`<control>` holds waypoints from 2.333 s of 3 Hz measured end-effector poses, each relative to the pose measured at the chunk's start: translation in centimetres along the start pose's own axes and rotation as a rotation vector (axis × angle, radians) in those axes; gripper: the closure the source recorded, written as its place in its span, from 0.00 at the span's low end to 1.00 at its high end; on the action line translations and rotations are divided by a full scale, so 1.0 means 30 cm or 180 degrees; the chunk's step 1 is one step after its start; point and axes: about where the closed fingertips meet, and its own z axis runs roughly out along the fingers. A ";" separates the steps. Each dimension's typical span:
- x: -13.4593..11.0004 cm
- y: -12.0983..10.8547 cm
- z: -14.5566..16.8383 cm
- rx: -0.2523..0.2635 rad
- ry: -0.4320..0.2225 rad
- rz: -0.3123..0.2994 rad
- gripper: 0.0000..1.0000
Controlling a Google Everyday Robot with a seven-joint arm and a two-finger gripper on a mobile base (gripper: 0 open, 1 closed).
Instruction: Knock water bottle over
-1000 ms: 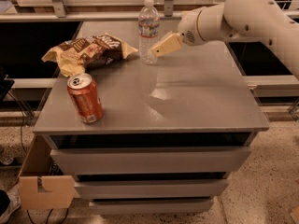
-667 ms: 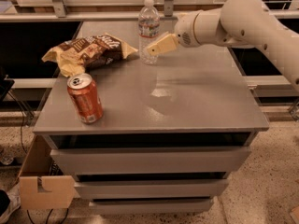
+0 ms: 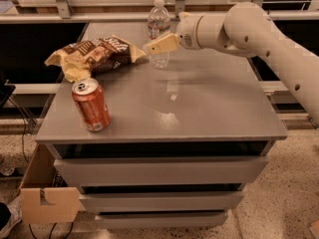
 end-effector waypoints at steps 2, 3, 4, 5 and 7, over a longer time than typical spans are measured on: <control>-0.036 -0.009 0.059 -0.0002 -0.0306 0.0142 0.15; -0.050 -0.008 0.054 -0.0001 -0.0381 0.0160 0.39; -0.058 -0.003 0.037 0.0006 -0.0342 0.0156 0.62; -0.062 -0.003 0.008 0.0003 -0.0252 0.0143 0.85; -0.085 -0.007 -0.086 -0.0093 0.0126 -0.0031 1.00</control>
Offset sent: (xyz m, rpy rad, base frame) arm 0.0187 0.0139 0.0114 0.1684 -0.0417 -0.0071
